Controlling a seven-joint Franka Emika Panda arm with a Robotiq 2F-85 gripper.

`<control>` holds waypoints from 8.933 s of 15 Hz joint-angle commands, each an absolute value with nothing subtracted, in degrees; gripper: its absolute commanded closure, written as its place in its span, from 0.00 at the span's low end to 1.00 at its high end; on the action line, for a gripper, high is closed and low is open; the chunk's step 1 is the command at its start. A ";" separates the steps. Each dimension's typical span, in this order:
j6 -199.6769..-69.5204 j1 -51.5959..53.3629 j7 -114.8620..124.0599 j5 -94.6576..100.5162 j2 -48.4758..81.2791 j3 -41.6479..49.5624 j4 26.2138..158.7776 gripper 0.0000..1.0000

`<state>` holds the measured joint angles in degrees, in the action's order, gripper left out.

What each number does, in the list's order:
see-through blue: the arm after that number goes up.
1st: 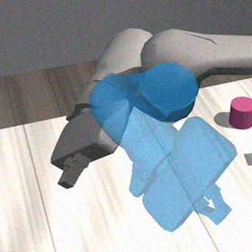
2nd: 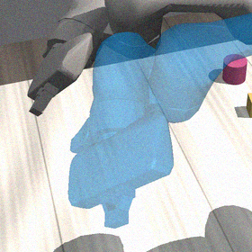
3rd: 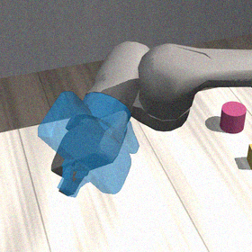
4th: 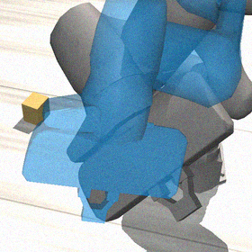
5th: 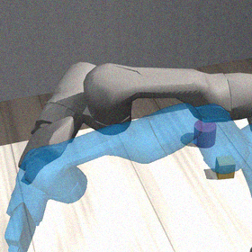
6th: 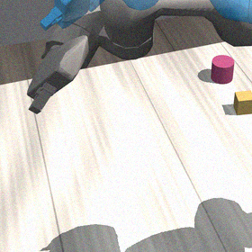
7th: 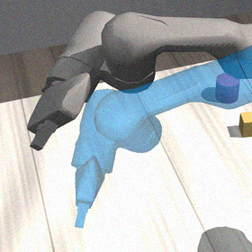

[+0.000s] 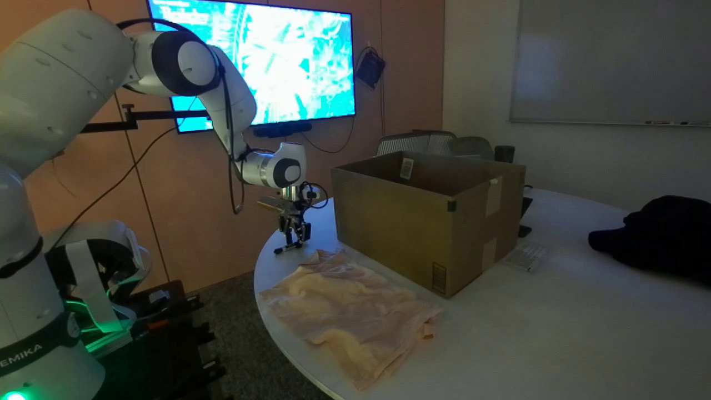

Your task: Pick up the marker and wrap it on the cloth, then pick up the cloth and put it in the box

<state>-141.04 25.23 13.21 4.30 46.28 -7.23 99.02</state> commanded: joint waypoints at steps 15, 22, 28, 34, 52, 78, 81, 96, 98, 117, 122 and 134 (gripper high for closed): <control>-125.60 23.82 12.99 7.02 36.48 -6.62 102.42 0.95; -128.03 18.93 19.19 6.55 24.18 -2.88 116.06 0.95; -134.75 14.41 28.41 6.83 20.98 0.72 123.11 0.95; -133.83 12.89 25.40 16.16 24.90 4.24 123.06 0.94; -148.42 13.64 26.56 17.88 33.29 8.88 122.65 0.46; -158.98 17.42 18.63 11.30 28.05 -0.03 136.50 0.00; -159.91 17.28 18.63 11.05 29.59 0.41 136.19 0.00; -164.08 15.04 12.17 6.37 31.90 -1.91 130.61 0.00; -163.45 16.20 13.25 7.09 33.64 -0.33 128.79 0.00; -152.19 19.56 15.90 9.99 28.66 4.35 129.64 1.00; -149.37 21.05 21.42 16.58 22.17 7.54 134.01 0.97; -150.22 14.30 40.48 31.05 23.79 14.73 130.50 0.97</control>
<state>-150.01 16.76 37.80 30.82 19.46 15.03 133.94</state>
